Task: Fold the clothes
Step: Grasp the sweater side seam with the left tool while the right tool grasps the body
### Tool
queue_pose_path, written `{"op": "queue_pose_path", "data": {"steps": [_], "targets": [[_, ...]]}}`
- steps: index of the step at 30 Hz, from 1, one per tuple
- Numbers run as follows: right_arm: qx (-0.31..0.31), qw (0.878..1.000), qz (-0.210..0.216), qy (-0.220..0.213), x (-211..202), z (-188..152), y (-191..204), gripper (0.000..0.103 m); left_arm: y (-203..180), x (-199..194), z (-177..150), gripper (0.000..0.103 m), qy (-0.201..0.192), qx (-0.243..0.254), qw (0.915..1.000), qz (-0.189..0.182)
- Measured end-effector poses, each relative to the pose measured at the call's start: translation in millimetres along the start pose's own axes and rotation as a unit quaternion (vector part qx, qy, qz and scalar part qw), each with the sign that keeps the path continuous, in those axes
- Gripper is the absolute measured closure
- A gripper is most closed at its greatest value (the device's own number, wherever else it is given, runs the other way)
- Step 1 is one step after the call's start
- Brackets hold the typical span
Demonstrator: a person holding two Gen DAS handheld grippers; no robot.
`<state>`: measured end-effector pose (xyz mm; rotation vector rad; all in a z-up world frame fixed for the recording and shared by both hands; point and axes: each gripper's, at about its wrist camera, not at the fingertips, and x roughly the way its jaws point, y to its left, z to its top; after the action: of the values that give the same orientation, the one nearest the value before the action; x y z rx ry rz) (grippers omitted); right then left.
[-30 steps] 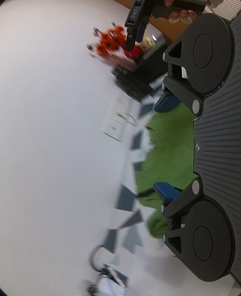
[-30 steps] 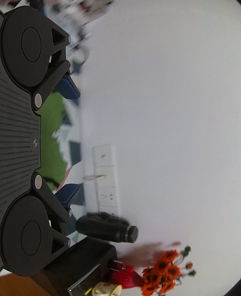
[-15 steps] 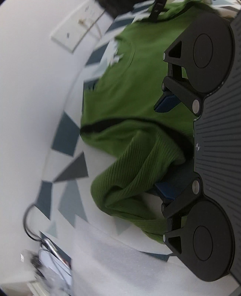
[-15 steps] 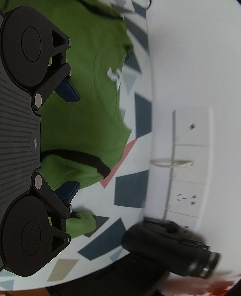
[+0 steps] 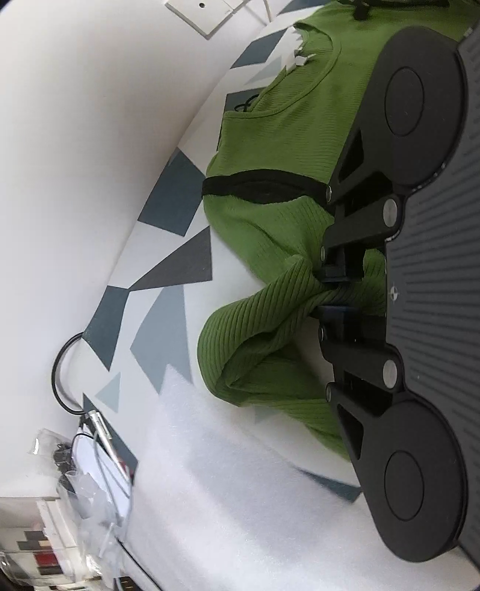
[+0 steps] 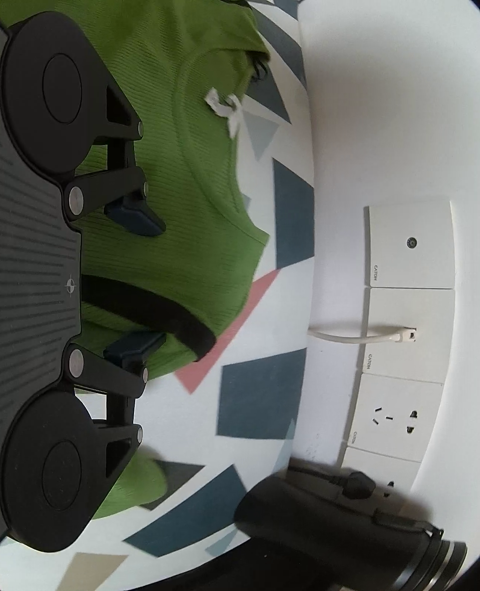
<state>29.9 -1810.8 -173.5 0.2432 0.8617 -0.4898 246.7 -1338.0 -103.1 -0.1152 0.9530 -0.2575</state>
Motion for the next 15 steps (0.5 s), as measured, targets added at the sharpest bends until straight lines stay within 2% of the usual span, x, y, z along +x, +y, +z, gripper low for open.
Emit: {"op": "queue_pose_path", "data": {"steps": [11, 15], "targets": [[0.01, 1.0, -0.016, -0.004, 31, 31, 17, 0.049, 25, 15, 20, 0.092, -0.007, -0.017, 0.9996, -0.022], [0.023, 0.999, -0.027, 0.003, 36, 38, 22, 0.049, 30, 14, 21, 0.085, 0.01, 0.0, 0.9986, -0.052]]}}
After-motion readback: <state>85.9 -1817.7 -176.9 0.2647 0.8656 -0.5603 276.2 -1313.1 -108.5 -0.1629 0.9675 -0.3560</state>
